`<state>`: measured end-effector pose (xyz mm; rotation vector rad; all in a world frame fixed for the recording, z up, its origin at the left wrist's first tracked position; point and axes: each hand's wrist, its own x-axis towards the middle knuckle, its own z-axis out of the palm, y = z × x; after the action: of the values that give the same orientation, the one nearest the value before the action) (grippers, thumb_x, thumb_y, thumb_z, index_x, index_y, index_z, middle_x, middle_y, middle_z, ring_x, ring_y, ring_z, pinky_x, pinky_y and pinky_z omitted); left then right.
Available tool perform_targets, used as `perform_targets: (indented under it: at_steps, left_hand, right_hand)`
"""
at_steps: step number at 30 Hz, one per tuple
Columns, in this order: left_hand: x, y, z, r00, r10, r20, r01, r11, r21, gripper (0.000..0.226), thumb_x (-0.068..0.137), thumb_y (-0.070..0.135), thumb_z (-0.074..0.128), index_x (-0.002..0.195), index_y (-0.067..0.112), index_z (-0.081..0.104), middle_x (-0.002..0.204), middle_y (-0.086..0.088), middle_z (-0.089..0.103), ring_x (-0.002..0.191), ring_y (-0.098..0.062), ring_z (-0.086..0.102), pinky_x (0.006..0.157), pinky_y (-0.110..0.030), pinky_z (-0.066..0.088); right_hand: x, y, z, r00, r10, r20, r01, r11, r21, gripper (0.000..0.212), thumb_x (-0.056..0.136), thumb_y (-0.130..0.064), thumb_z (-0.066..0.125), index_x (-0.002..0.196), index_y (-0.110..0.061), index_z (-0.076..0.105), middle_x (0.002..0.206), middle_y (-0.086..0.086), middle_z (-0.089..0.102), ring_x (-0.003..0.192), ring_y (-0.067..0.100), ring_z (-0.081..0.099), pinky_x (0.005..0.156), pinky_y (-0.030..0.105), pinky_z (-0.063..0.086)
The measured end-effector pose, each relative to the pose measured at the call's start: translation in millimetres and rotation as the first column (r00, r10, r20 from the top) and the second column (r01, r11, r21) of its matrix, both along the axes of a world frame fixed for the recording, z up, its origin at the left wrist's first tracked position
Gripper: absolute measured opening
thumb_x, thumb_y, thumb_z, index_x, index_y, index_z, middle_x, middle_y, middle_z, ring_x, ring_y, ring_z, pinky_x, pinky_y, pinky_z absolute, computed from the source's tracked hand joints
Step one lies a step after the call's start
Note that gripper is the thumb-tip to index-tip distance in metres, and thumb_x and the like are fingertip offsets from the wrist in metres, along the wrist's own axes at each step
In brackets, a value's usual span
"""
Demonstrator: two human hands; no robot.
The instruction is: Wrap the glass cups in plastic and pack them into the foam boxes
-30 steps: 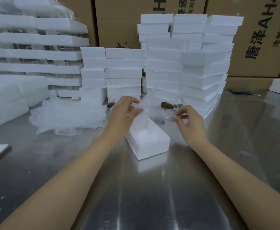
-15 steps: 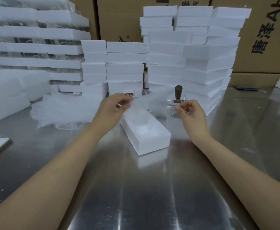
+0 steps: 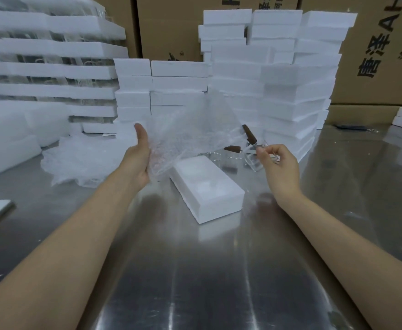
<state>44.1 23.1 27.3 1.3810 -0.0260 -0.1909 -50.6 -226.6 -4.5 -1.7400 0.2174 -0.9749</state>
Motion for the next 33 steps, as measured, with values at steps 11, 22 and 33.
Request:
perform_targets:
  at_steps: [11,22,33]
  left_hand:
    - [-1.5,11.4,-6.7,0.558,0.253,0.791,-0.8,0.417,0.431,0.041,0.083,0.0,0.061,0.118,0.022,0.061,0.121,-0.001,0.059,0.108,-0.026,0.055,0.096,-0.039,0.035]
    - [-47.4,-50.7,-13.5,0.759,-0.455,0.465,-0.279,0.417,0.865,0.039,0.082,0.047,0.064,0.108,0.017,0.065,0.109,-0.003,0.058,0.108,-0.02,0.051,0.092,-0.037,0.044]
    - [-41.5,-38.9,4.4,0.792,-0.051,0.608,-0.345,0.784,0.515,0.034,0.085,0.014,0.049,0.053,0.002,0.044,0.063,-0.021,0.049,0.06,-0.018,0.038,0.051,-0.027,0.024]
  right_hand:
    - [5.9,1.6,3.6,0.948,0.318,-0.037,-0.243,0.79,0.563,0.038,0.1,-0.036,0.043,0.123,-0.008,0.055,0.122,0.014,0.059,0.112,0.028,0.059,0.072,0.026,0.052]
    - [3.9,2.9,8.2,0.882,0.458,0.111,-0.41,0.628,0.661,0.013,0.092,-0.03,0.058,0.084,-0.02,0.056,0.083,-0.002,0.054,0.087,0.017,0.055,0.068,0.024,0.043]
    - [-3.5,5.9,20.3,0.905,0.407,0.127,-0.394,0.685,0.613,0.024,0.09,-0.044,0.059,0.084,-0.021,0.056,0.085,-0.003,0.066,0.056,0.013,0.057,0.057,0.023,0.042]
